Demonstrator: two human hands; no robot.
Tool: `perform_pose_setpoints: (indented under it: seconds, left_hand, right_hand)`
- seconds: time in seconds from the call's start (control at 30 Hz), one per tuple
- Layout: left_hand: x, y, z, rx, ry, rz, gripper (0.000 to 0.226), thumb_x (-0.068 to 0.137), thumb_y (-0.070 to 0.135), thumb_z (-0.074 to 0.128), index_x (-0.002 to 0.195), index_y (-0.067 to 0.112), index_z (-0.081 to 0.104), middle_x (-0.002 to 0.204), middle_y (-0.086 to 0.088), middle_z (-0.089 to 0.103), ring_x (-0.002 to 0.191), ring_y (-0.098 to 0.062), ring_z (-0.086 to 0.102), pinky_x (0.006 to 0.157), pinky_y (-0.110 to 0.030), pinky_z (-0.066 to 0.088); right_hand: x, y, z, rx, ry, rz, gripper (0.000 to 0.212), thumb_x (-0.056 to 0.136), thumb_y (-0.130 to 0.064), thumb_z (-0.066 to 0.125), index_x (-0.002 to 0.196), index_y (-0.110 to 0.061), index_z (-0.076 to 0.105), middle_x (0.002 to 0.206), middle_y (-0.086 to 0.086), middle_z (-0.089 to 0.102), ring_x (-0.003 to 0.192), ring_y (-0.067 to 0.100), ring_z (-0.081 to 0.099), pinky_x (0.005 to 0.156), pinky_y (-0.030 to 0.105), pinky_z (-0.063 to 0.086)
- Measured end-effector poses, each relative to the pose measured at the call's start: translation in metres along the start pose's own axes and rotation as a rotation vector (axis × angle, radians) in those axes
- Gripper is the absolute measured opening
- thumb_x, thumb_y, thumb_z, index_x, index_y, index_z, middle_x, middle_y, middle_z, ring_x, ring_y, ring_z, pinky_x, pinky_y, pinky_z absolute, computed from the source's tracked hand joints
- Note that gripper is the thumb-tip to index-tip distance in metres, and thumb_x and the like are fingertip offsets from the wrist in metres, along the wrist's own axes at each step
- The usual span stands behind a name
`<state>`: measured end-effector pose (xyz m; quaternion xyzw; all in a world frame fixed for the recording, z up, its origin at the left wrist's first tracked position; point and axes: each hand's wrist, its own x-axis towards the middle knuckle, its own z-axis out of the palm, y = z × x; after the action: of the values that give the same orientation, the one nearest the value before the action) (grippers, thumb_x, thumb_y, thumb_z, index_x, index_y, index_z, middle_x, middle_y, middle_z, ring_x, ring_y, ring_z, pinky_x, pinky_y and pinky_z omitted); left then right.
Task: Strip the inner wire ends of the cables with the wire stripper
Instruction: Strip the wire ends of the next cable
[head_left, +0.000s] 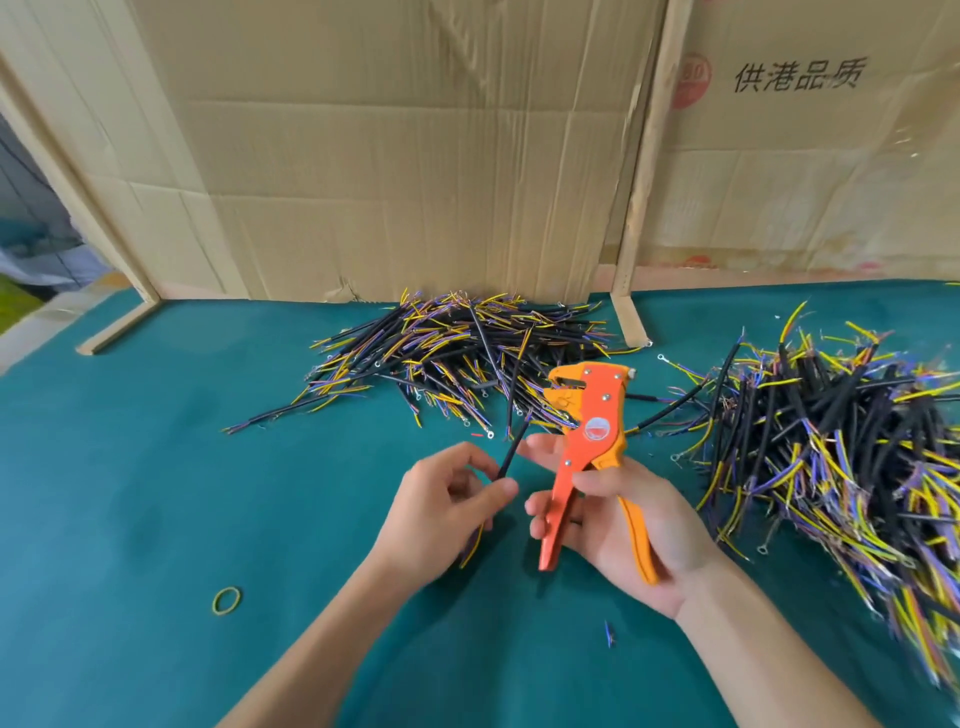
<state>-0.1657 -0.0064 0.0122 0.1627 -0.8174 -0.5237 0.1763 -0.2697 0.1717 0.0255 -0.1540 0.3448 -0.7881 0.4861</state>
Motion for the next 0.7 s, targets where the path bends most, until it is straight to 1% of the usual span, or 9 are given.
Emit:
perform_pose_setpoints:
  seconds: [0.1, 0.17, 0.2, 0.33, 0.43, 0.5, 0.57, 0.63, 0.7]
  left_hand:
    - [-0.01, -0.009, 0.002, 0.018, 0.012, 0.027, 0.015, 0.088, 0.03, 0.077, 0.086, 0.025, 0.063, 0.055, 0.0, 0.06, 0.043, -0.009, 0.048, 0.051, -0.023, 0.038]
    - [-0.01, -0.008, 0.003, 0.003, 0.01, 0.047, 0.017, 0.086, 0.037, 0.077, 0.087, 0.026, 0.065, 0.056, -0.003, 0.062, 0.046, -0.009, 0.05, 0.053, -0.023, 0.039]
    - [-0.01, -0.008, 0.003, -0.006, 0.008, 0.055, 0.019, 0.084, 0.041, 0.076, 0.087, 0.026, 0.065, 0.058, -0.004, 0.063, 0.046, -0.009, 0.05, 0.053, -0.024, 0.04]
    - [-0.01, -0.008, 0.002, -0.036, 0.049, 0.045, 0.015, 0.084, 0.035, 0.078, 0.085, 0.024, 0.067, 0.06, -0.008, 0.064, 0.048, -0.018, 0.053, 0.054, -0.028, 0.043]
    - [-0.01, -0.006, 0.001, -0.077, 0.079, 0.04, 0.019, 0.081, 0.039, 0.077, 0.084, 0.022, 0.068, 0.06, -0.01, 0.065, 0.044, -0.009, 0.051, 0.05, -0.023, 0.041]
    - [-0.01, -0.005, 0.001, -0.109, 0.075, 0.035, 0.025, 0.077, 0.043, 0.076, 0.085, 0.02, 0.068, 0.062, -0.011, 0.065, 0.045, -0.009, 0.05, 0.049, -0.025, 0.042]
    - [-0.01, -0.006, 0.0, -0.144, 0.056, 0.031, 0.024, 0.078, 0.039, 0.079, 0.087, 0.018, 0.069, 0.067, -0.012, 0.066, 0.051, -0.012, 0.05, 0.052, -0.028, 0.044]
    - [-0.009, -0.006, -0.001, -0.177, 0.011, 0.034, 0.018, 0.082, 0.03, 0.082, 0.091, 0.019, 0.071, 0.071, -0.005, 0.07, 0.059, -0.015, 0.055, 0.06, -0.026, 0.048]
    - [-0.008, -0.004, -0.002, -0.242, -0.047, 0.019, 0.019, 0.083, 0.032, 0.08, 0.096, 0.019, 0.074, 0.077, -0.002, 0.075, 0.068, -0.021, 0.063, 0.068, -0.026, 0.053]
  right_hand:
    - [0.001, 0.004, 0.004, -0.064, -0.022, 0.004, 0.06, 0.068, -0.009, 0.076, 0.127, 0.003, 0.066, 0.143, 0.028, 0.053, 0.083, 0.038, 0.065, 0.075, 0.047, 0.055]
    - [0.003, 0.003, 0.003, -0.075, -0.014, -0.002, 0.064, 0.068, -0.01, 0.076, 0.131, 0.0, 0.065, 0.137, 0.033, 0.051, 0.085, 0.036, 0.065, 0.076, 0.045, 0.055]
    - [0.004, 0.002, 0.001, -0.067, -0.006, -0.008, 0.067, 0.068, -0.011, 0.076, 0.134, -0.002, 0.063, 0.132, 0.03, 0.052, 0.086, 0.036, 0.065, 0.076, 0.044, 0.055]
    - [0.004, -0.002, -0.008, -0.068, 0.007, -0.053, 0.068, 0.071, -0.013, 0.074, 0.137, -0.005, 0.062, 0.149, 0.009, 0.055, 0.091, 0.034, 0.067, 0.079, 0.042, 0.056]
    - [0.005, -0.001, -0.008, -0.101, 0.016, -0.048, 0.067, 0.071, -0.013, 0.073, 0.136, -0.005, 0.062, 0.148, 0.008, 0.056, 0.092, 0.035, 0.069, 0.078, 0.042, 0.057]
    - [0.005, 0.0, -0.007, -0.12, 0.015, -0.034, 0.068, 0.071, -0.013, 0.073, 0.137, -0.004, 0.061, 0.147, 0.009, 0.057, 0.091, 0.035, 0.069, 0.077, 0.043, 0.057]
    - [0.004, -0.001, -0.007, -0.115, -0.001, -0.023, 0.067, 0.073, -0.014, 0.071, 0.138, -0.004, 0.06, 0.148, 0.009, 0.056, 0.09, 0.034, 0.069, 0.078, 0.043, 0.057]
    - [0.002, -0.002, -0.007, -0.083, -0.037, -0.003, 0.067, 0.073, -0.014, 0.071, 0.138, -0.004, 0.06, 0.15, 0.009, 0.054, 0.091, 0.031, 0.069, 0.08, 0.042, 0.057]
    - [0.0, -0.002, -0.007, -0.047, -0.087, 0.015, 0.073, 0.071, -0.016, 0.078, 0.139, -0.003, 0.059, 0.151, 0.011, 0.052, 0.092, 0.03, 0.068, 0.082, 0.041, 0.057]
